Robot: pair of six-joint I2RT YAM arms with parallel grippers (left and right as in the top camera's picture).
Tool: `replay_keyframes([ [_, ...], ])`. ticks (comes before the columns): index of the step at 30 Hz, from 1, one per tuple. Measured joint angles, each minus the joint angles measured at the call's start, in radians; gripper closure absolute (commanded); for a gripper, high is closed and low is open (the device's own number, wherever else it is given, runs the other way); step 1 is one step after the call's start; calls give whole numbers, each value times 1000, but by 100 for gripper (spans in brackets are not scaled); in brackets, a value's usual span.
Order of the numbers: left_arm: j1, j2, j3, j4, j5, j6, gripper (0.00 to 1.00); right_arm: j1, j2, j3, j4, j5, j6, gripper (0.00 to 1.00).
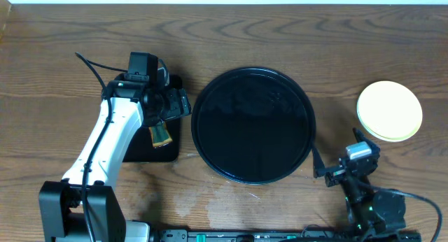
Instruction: Clean dirty plates on tray and stack at the side
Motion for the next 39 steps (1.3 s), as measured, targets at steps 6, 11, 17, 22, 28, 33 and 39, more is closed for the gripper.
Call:
replay_keyframes([
  [6, 0, 0, 0, 0, 0, 0, 14, 0, -24, -120, 180, 1, -1, 1],
  [11, 0, 0, 0, 0, 0, 0, 14, -18, -25, -149, 190, 7, -1, 1],
  [17, 0, 0, 0, 1, 0, 0, 14, -18, -25, -149, 158, 8, -1, 1],
  [22, 0, 0, 0, 0, 0, 0, 14, -18, -25, -149, 158, 8, -1, 1],
  [28, 0, 0, 0, 0, 0, 0, 14, -18, -25, -149, 158, 8, -1, 1],
  [33, 0, 0, 0, -4, 0, 0, 14, -18, -25, -149, 158, 8, -1, 1],
  [39, -6, -61, -16, 31, -47, 0, 14, -18, -25, -149, 158, 8, -1, 1],
])
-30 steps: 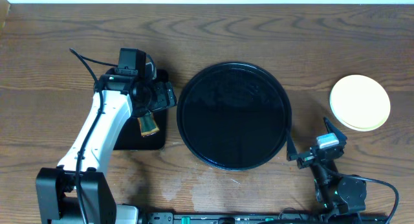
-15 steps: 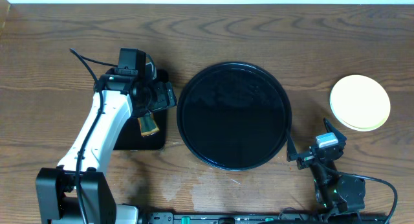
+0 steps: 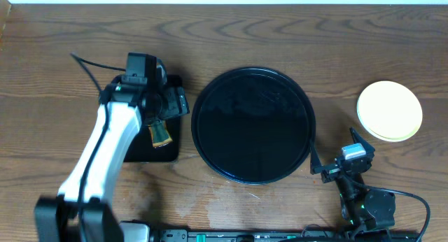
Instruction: Clean dirty plates on tray and stack at the side
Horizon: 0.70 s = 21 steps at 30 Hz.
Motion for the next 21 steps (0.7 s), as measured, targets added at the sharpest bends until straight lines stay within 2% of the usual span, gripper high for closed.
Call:
replay_keyframes([
  [9, -14, -443, -134, 350, -153, 28, 14, 0, 0, 0, 0, 0, 0, 1],
  [14, 29, -693, -349, 572, -183, 83, 14, 0, 0, 0, 0, 0, 0, 1],
  [21, 93, -1013, -655, 715, -214, 105, 14, 0, 0, 0, -1, 0, 0, 1],
])
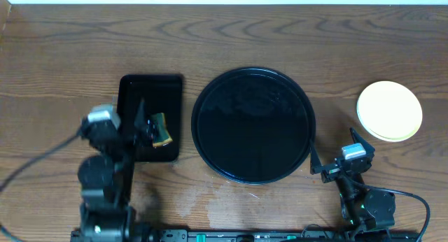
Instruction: Clean dirty plates on tray and stack at the side
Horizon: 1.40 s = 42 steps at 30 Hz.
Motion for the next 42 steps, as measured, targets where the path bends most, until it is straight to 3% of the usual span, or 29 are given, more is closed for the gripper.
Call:
replay_keyframes([
  [6, 3, -283, -182, 17, -51, 1, 14, 0, 0, 0, 0, 0, 0, 1],
  [13, 3, -467, -283, 35, -92, 1, 14, 0, 0, 0, 0, 0, 0, 1],
  [24, 3, -484, -455, 62, -93, -3, 14, 0, 0, 0, 0, 0, 0, 1],
  [42, 3, -473, -448, -6, -92, -4, 14, 0, 0, 0, 0, 0, 0, 1],
])
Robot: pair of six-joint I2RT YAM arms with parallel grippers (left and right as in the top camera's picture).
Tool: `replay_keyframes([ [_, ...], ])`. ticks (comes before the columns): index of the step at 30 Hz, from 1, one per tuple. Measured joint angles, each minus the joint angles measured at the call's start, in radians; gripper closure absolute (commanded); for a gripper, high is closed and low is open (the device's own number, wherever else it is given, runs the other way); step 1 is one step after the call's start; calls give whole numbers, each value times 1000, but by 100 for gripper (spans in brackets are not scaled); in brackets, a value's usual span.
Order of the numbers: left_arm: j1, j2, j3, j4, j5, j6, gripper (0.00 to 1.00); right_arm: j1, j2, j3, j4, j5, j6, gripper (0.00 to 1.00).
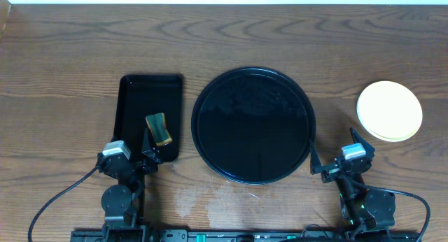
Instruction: Clean dirty plates on tray and stack at the side
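Note:
A large round black tray [252, 124] lies mid-table with nothing showing on it. A stack of cream plates [389, 110] sits to its right, near the table's right side. A yellow-brown sponge [158, 130] lies loose in a small black rectangular tray [133, 102] on the left. My left gripper [148, 155] is drawn back at the front edge just below that small tray, open and empty, near the sponge but apart from it. My right gripper [322, 166] rests at the front right beside the round tray's rim, open and empty.
Both arms are folded low at the table's front edge, with cables trailing off each base. Wooden tabletop surrounds the trays. A faint damp patch [210, 200] marks the wood in front of the round tray.
My left arm has drawn further back to the front edge, its gripper now below the small tray instead of over it. The sponge stays in the tray. The right arm is unchanged.
My left arm reached over the small tray with its gripper at the sponge, and stood the same a moment later. Then it had pulled back, leaving the sponge lying in the tray. Now it is folded at the front edge. The right arm shifted only slightly.

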Motion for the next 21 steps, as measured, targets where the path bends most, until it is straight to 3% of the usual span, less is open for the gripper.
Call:
replay_keyframes([
  [21, 0, -8, 2, -3, 0, 0, 14, 0, 0, 0, 0, 0, 0, 1],
])
